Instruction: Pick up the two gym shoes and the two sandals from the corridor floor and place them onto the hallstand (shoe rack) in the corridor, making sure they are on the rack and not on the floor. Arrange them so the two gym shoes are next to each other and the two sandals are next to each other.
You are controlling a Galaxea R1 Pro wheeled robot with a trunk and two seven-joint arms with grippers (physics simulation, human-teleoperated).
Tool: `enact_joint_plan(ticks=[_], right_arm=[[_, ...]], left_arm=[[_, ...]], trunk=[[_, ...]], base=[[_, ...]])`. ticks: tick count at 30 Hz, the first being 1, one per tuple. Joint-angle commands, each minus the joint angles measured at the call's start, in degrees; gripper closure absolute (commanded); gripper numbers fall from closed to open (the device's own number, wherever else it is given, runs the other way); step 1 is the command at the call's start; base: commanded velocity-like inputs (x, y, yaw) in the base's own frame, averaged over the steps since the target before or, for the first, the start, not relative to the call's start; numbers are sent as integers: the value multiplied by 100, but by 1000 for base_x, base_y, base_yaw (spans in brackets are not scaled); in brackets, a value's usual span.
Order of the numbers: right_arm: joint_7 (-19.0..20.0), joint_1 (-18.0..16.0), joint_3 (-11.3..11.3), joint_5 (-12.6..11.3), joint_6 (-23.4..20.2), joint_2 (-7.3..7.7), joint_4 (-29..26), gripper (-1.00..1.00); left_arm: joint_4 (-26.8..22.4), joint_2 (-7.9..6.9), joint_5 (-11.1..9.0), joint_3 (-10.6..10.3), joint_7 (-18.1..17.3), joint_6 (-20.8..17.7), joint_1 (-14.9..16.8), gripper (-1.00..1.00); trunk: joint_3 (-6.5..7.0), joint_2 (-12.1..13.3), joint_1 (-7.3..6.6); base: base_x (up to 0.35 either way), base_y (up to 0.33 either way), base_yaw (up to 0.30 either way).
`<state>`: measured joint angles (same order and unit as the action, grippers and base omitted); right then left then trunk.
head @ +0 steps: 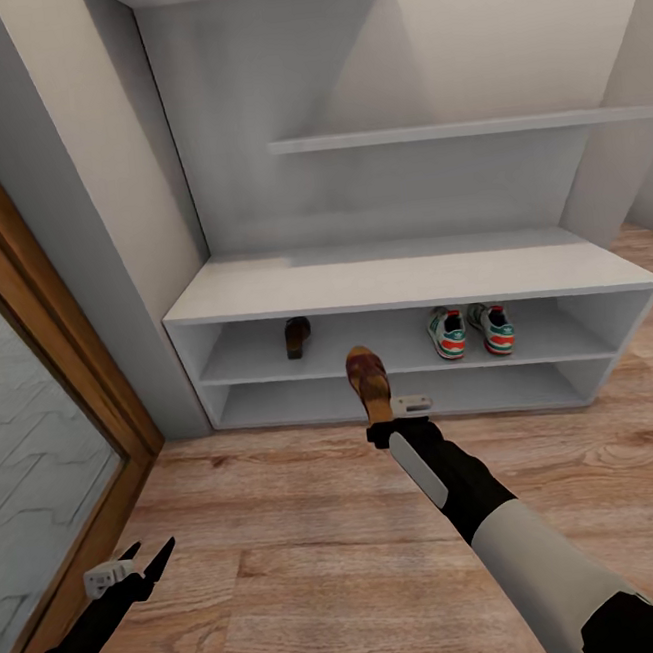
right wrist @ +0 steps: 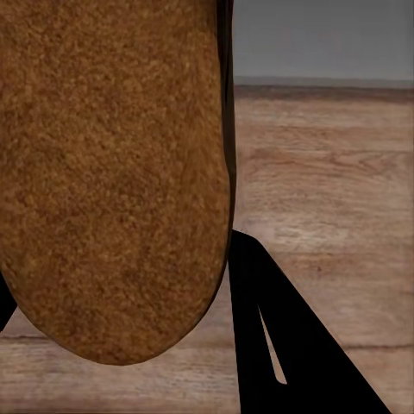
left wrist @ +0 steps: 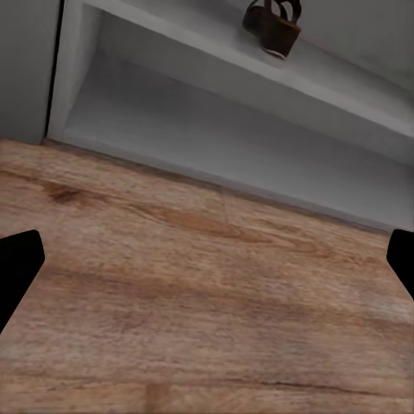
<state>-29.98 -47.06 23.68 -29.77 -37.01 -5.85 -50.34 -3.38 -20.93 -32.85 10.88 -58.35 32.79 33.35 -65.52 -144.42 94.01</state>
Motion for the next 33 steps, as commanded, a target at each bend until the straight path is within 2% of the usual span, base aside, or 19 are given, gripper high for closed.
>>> enact_joint_plan(ticks=[1, 4, 11, 19, 25, 33], right_arm=[[-77, -5, 22, -78, -4, 3, -1, 100], [-78, -5, 29, -80, -10, 4, 16, 100], [-87, -5, 24, -89, -464, 4, 30, 100], [-87, -5, 23, -90, -500, 4, 20, 100], [-88, -5, 23, -93, -501, 4, 8, 100], [-87, -5, 23, -99, -501, 4, 6, 100]], left_arm=[[9, 0, 30, 46, -26, 17, 4, -100], [5, 7, 31, 46, -27, 17, 6, -100], [7, 10, 32, 46, -27, 17, 4, -100], [8, 10, 32, 46, -27, 17, 5, -100], [6, 10, 33, 46, -26, 17, 5, -100], [4, 89, 36, 46, -27, 20, 4, -100]], trunk=[[-6, -2, -1], [-7, -2, -1], [-7, -2, -1], [-7, -2, -1], [-7, -2, -1], [-14, -2, -1]], base=[[0, 0, 13], [0, 0, 7], [0, 0, 0], [23, 0, 0], [252, 0, 0], [238, 0, 22]])
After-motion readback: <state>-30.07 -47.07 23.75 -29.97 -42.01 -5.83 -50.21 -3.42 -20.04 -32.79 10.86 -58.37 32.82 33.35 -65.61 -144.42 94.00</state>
